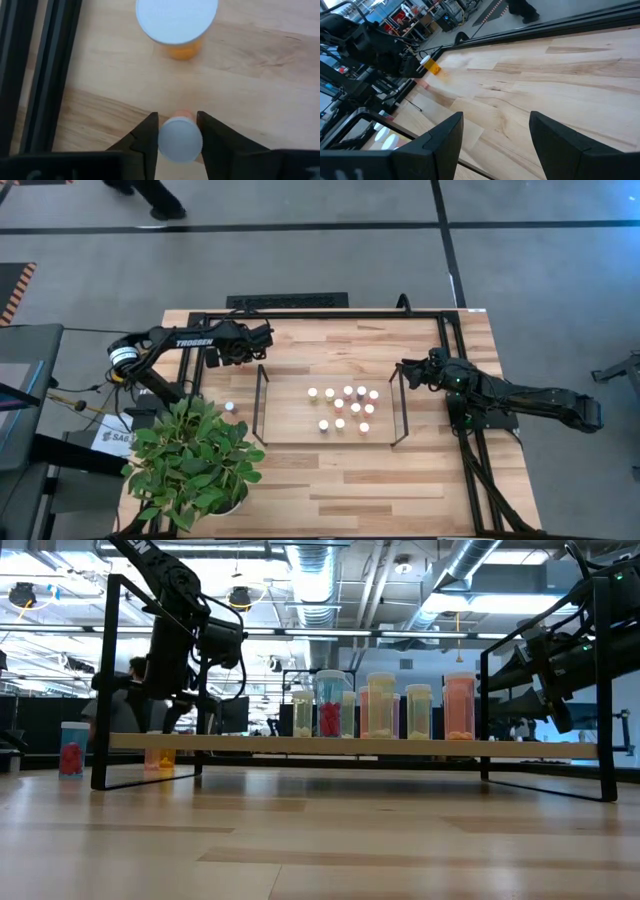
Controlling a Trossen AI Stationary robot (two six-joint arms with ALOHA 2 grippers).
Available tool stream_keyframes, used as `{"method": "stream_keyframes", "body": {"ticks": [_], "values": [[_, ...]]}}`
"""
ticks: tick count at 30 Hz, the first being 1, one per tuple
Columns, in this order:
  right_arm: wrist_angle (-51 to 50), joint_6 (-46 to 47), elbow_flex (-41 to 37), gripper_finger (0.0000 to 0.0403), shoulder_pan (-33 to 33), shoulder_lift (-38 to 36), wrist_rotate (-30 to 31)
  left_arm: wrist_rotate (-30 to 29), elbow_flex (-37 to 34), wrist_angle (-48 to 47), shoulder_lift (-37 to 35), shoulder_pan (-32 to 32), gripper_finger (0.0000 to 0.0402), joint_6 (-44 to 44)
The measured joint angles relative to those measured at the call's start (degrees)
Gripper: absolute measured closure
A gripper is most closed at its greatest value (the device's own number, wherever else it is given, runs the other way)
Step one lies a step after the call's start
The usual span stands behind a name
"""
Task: Pick and place medicine bottles onto shelf by color
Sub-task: Put the red pill bottle on the shelf
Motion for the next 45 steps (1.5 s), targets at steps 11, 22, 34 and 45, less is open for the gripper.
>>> {"method": "stream_keyframes", "body": {"ticks": [11, 22, 34, 45], "values": [[0.0, 0.0, 0.0, 0.0154, 0.0, 0.0, 0.0, -0.1, 1.5, -1.3, 0.0, 0.0, 0.0291, 0.7], [0.0, 0.0, 0.0, 0.0154, 0.0, 0.0, 0.0, -8.1, 13.4, -4.6, 0.0, 0.0, 0.0308, 11.1], [0.0, 0.0, 0.0, 0.0154, 0.0, 0.0, 0.0, -5.2, 20.4, -0.8, 0.0, -3.8, 0.0306, 19.0], [0.0, 0.0, 0.0, 0.0154, 0.0, 0.0, 0.0, -5.6, 21.7, 4.5, 1.8, -13.2, 0.0306, 17.1]]}}
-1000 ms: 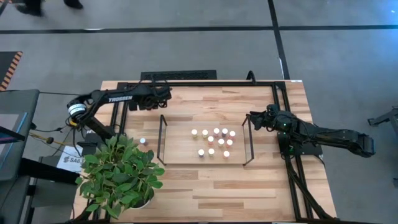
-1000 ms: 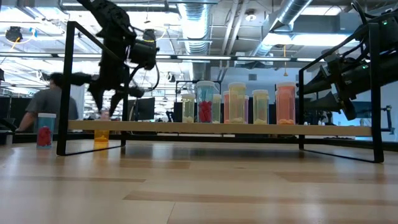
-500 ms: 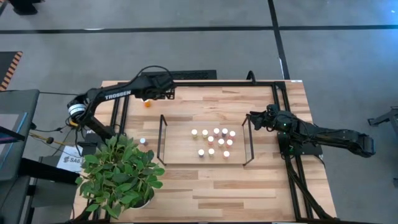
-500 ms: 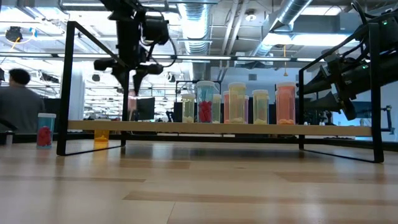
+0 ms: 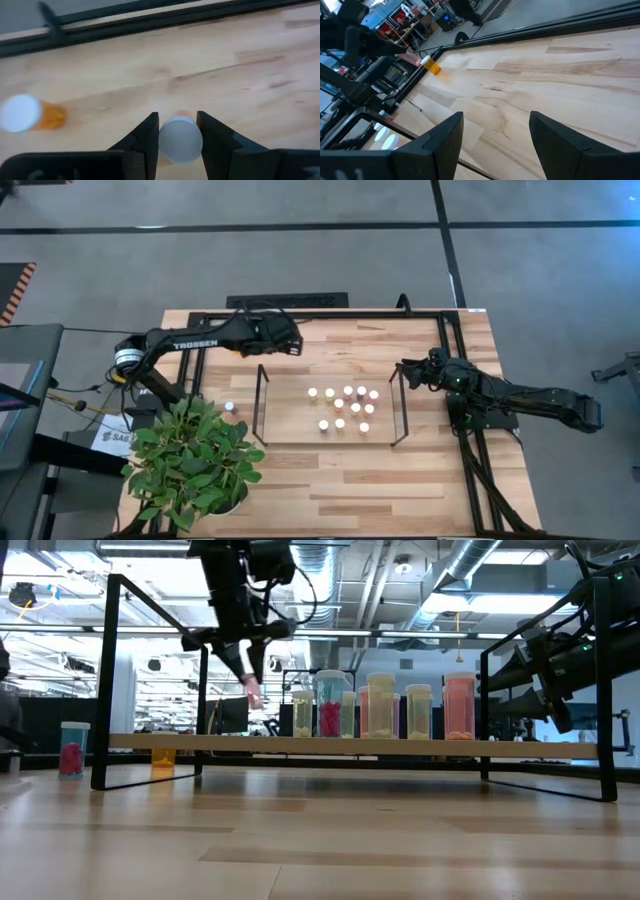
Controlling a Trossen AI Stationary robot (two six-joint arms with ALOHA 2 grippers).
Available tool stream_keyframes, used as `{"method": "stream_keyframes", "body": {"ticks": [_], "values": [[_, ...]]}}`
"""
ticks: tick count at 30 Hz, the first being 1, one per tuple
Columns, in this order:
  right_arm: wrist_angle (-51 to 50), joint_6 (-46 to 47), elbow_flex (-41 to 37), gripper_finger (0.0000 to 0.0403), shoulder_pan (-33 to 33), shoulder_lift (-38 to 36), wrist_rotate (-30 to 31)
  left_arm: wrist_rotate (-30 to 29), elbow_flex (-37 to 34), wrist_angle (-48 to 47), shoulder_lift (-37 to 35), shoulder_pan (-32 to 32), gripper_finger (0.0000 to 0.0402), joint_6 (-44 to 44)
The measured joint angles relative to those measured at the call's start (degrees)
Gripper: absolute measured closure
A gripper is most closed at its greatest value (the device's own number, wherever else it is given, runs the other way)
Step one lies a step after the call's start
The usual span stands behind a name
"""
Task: Pick and place medicine bottles onto shelf by color
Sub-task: Put the red pill bottle on the shelf
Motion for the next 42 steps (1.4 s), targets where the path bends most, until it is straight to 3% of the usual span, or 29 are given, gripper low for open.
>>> {"method": "stream_keyframes", "body": {"ticks": [5, 13, 20, 27, 36, 42], "values": [[0.0, 0.0, 0.0, 0.0154, 0.0, 0.0, 0.0, -0.2, 2.6, 0.1, 2.4, -3.8, 0.0306, -1.1], [0.2, 0.0, 0.0, 0.0154, 0.0, -0.2, 0.0, -0.2, 8.6, -7.9, 4.3, -7.2, 0.0306, 2.2], [0.2, 0.0, 0.0, 0.0154, 0.0, -0.2, 0.0, 6.8, 8.6, -11.4, 4.3, -11.8, 0.0306, 1.5], [0.2, 0.0, 0.0, 0.0154, 0.0, -0.2, 0.0, 5.2, 8.6, -15.6, 4.3, -19.1, 0.0305, 0.9], [0.2, 0.0, 0.0, 0.0154, 0.0, -0.2, 0.0, 0.3, 8.6, -13.1, 5.1, -26.0, 0.0303, -2.2], [0.3, 0.0, 0.0, 0.0154, 0.0, -0.2, 0.0, 2.7, 8.5, -13.0, 8.5, -27.2, 0.0303, -2.3]]}}
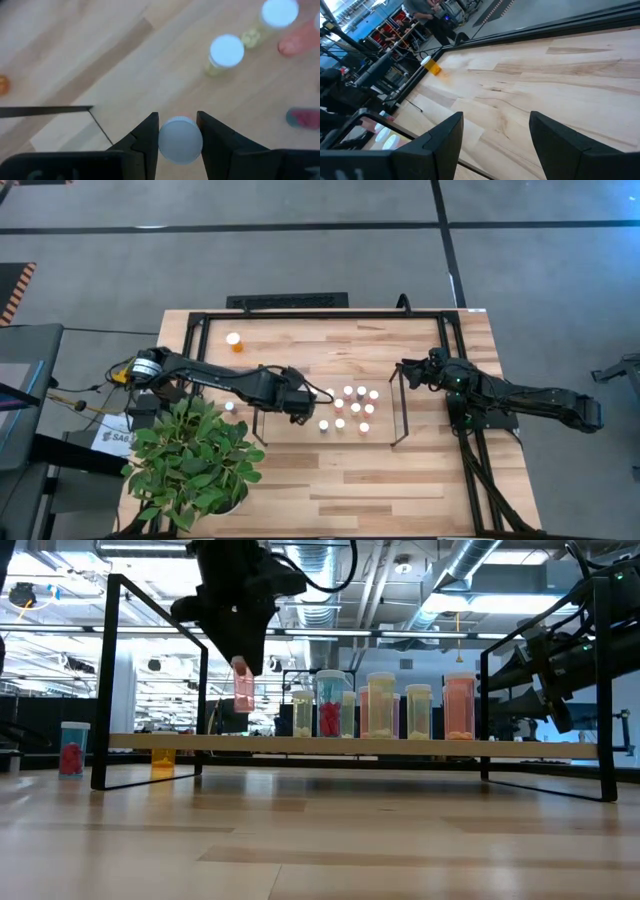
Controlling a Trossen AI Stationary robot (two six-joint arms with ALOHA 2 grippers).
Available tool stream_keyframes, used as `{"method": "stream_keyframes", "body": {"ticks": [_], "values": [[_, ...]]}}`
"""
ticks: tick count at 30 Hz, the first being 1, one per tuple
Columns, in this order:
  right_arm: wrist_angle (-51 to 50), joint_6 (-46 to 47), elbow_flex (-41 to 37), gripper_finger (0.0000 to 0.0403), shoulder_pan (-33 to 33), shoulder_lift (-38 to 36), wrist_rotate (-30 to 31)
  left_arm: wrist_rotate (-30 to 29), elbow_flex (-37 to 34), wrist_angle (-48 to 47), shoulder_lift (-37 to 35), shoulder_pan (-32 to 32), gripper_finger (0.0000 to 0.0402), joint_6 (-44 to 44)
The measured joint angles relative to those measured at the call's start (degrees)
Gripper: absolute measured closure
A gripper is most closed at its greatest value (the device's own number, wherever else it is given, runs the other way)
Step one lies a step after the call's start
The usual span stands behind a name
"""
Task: Pick and place medicine bottles onto shelf by color
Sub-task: Put the red pill bottle on the shelf
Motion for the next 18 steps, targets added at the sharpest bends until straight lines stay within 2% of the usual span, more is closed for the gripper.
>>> {"method": "stream_keyframes", "body": {"ticks": [7, 18], "values": [[-0.1, 0.0, 0.0, 0.0154, 0.0, 0.0, 0.0, 3.6, 0.0, 1.0, 1.2, -0.4, 0.0303, -0.5], [-0.1, 0.0, 0.0, 0.0154, 0.0, 0.0, 0.0, 2.2, 0.0, 1.0, 1.3, -3.1, 0.0303, -2.9]]}}
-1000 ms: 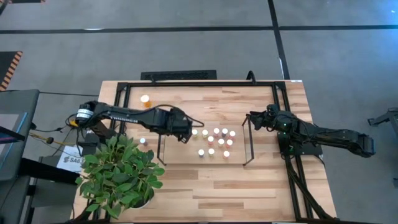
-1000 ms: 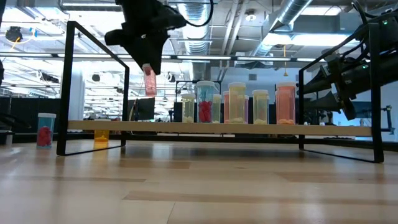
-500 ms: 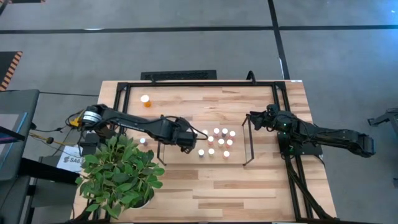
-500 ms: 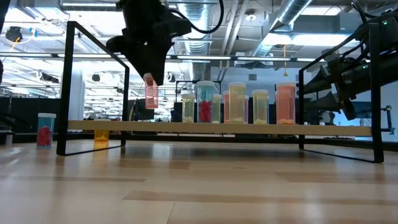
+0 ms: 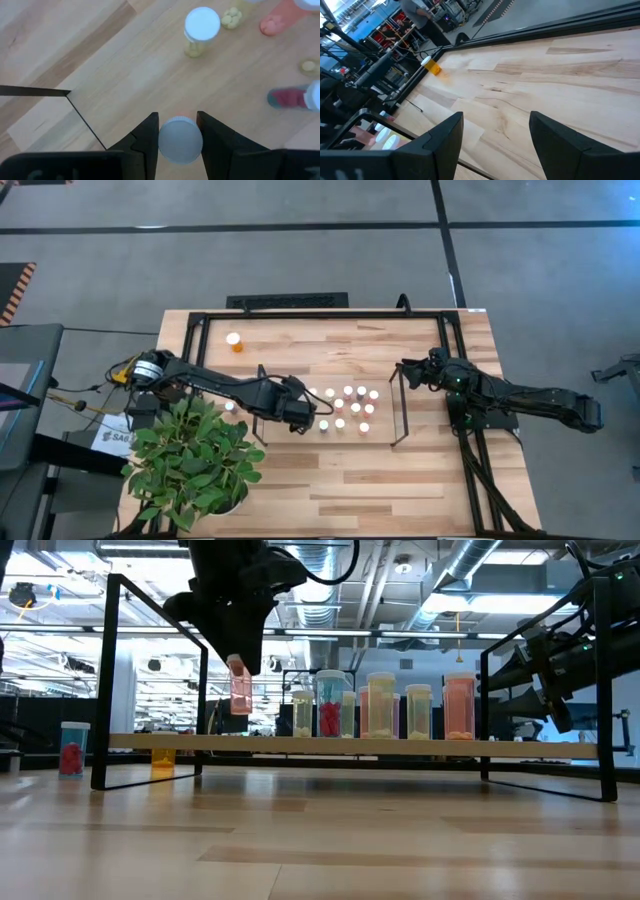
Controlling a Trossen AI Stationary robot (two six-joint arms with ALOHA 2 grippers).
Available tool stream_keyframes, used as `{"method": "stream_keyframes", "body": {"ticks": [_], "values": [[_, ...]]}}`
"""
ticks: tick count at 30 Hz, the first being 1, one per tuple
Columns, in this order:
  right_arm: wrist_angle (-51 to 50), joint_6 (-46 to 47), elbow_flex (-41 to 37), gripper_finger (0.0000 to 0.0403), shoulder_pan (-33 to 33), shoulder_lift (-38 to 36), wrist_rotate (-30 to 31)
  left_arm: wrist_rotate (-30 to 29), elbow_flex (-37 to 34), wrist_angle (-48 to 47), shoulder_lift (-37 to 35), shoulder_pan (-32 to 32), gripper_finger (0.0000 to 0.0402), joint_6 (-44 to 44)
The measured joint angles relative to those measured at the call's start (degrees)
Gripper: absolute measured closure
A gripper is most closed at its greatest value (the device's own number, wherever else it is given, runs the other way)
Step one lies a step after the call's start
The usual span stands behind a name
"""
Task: Pick and place medicine bottles onto shelf by color
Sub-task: Put the red pill bottle on the shelf
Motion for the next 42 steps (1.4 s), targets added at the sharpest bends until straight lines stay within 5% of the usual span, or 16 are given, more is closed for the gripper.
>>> {"method": "stream_keyframes", "body": {"ticks": [9, 27, 42], "values": [[0.0, 0.0, 0.0, 0.0154, 0.0, 0.0, 0.0, -2.4, 0.1, 0.0, 1.9, -1.7, 0.0303, 3.4], [0.0, 0.0, 0.0, 0.0154, 0.0, 0.0, 0.0, -2.2, 0.0, 3.4, 2.0, -1.9, 0.0303, 28.8], [0.0, 0.0, 0.0, 0.0154, 0.0, 0.1, 0.0, -1.3, 0.0, 5.0, 4.7, -1.4, 0.0303, 30.1]]}}
